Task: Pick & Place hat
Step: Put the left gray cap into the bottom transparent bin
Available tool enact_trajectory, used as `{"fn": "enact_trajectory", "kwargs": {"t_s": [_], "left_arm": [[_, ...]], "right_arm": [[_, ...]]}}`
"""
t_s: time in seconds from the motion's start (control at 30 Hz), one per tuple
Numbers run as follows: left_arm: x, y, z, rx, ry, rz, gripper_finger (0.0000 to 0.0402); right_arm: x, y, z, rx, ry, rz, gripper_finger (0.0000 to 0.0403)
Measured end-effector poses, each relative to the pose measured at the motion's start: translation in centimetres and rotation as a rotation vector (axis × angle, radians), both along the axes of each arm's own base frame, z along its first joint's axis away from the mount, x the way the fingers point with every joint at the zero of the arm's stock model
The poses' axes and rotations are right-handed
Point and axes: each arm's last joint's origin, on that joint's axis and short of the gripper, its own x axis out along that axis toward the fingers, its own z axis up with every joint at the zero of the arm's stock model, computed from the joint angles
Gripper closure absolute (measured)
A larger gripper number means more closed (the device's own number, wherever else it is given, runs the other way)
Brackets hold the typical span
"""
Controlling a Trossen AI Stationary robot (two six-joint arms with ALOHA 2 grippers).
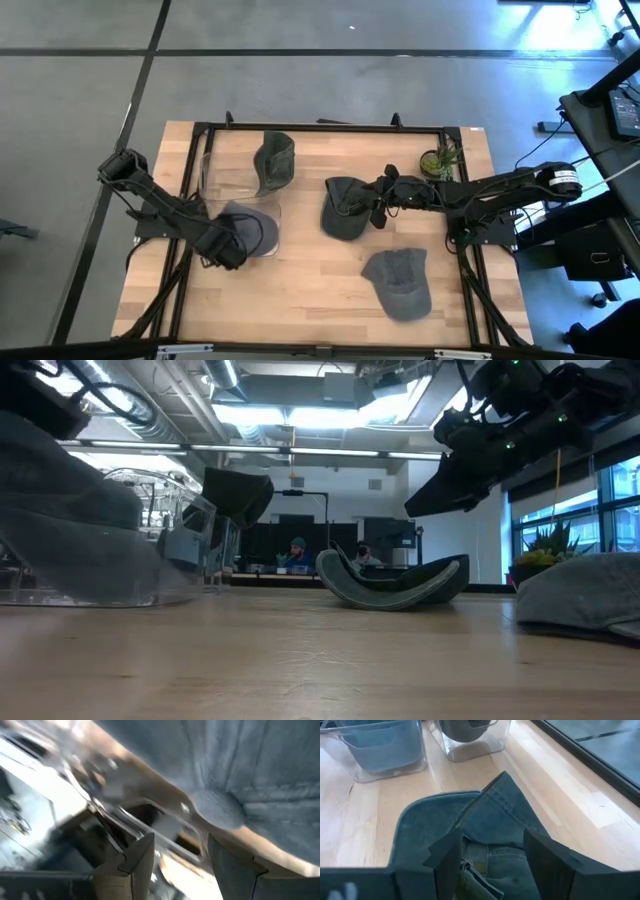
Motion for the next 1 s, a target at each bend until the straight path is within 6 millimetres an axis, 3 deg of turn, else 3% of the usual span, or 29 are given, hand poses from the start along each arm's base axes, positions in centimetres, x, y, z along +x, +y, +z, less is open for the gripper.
{"fn": "enact_trajectory", "kwargs": {"t_s": [0.27,0.5,0.63,0.8,1.0], "left_arm": [[0.6,0.2,0.2,0.118,-0.117,-0.092,0.0228],[2.5,0.0,3.0,0.282,-0.362,-0.228,0.0227],[3.2,0.4,3.6,0.346,-0.407,-0.279,0.0230],[5.1,1.6,3.5,0.410,-0.520,-0.288,0.0230],[7.9,2.8,3.5,0.370,-0.609,-0.358,0.0231]], "right_arm": [[0.0,0.0,0.0,0.004,-0.001,-0.002,0.0192],[0.1,0.0,0.3,0.002,-0.034,-0.002,0.0192],[0.2,0.0,0.3,0.002,-0.036,-0.002,0.0192],[0.2,0.0,0.3,0.002,-0.036,-0.002,0.0192],[0.1,0.0,0.3,0.001,-0.035,-0.001,0.0192]]}}
